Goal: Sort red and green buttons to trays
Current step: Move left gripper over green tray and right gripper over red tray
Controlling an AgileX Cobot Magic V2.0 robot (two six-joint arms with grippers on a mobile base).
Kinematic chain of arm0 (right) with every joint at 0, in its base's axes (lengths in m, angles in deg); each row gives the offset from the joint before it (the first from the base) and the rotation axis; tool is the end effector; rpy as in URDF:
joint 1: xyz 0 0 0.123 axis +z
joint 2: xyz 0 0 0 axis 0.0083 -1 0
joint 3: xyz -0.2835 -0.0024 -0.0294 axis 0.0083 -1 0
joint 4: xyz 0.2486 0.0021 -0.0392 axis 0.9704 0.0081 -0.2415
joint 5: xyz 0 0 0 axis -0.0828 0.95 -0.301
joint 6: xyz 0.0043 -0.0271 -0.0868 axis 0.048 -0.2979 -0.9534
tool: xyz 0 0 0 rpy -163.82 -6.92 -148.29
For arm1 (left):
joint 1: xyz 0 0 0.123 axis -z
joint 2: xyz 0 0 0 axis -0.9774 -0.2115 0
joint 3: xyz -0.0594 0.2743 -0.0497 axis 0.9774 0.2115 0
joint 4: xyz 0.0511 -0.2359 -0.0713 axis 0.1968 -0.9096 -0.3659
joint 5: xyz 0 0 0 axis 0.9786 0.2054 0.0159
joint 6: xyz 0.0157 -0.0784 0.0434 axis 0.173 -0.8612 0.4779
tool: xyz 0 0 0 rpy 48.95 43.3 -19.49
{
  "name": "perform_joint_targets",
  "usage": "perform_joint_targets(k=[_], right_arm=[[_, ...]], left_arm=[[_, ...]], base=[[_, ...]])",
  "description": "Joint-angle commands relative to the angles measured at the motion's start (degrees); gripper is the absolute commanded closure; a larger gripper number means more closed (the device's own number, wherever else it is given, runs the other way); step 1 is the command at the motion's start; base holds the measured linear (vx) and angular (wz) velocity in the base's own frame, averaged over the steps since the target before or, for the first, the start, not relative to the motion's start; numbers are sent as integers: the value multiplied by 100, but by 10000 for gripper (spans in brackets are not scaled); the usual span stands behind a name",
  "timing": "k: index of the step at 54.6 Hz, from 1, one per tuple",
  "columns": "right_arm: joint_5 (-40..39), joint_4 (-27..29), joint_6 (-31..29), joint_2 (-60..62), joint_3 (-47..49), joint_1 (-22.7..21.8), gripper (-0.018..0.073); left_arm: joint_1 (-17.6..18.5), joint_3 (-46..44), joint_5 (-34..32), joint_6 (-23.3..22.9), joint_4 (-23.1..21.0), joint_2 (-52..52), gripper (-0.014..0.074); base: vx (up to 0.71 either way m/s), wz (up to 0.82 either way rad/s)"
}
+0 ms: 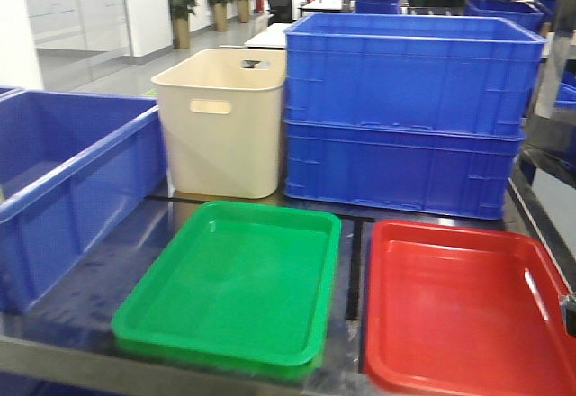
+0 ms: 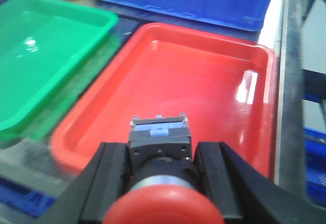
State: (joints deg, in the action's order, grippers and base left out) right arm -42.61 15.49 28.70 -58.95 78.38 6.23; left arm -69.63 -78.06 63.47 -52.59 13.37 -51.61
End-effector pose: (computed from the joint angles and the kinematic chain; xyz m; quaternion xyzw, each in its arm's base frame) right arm 0.1570 0.0163 0.3565 -0.0509 0.8464 0.0163 0.5299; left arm 0.1240 -0.0125 0.3430 0.0283 0.7544 -0.0306 0.6551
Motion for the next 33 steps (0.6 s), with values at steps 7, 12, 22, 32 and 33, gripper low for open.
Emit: perform_joint_targets(k=[7, 12, 22, 32, 33], right_arm=[[-482, -71, 9, 33, 174, -1, 568], [-482, -71, 9, 33, 174, -1, 568], [-482, -71, 9, 33, 174, -1, 568], [-482, -71, 9, 33, 174, -1, 568], [-482, -71, 9, 33, 174, -1, 568]], left_arm=[[31, -164, -502, -41, -23, -12, 594], [31, -164, -502, -41, -23, -12, 594], [31, -164, -502, -41, -23, -12, 594], [31, -164, -502, -41, -23, -12, 594], [31, -164, -502, -41, -23, -12, 594]], base=[[20, -29], [18, -24], [16, -20], [12, -15], [9, -13]])
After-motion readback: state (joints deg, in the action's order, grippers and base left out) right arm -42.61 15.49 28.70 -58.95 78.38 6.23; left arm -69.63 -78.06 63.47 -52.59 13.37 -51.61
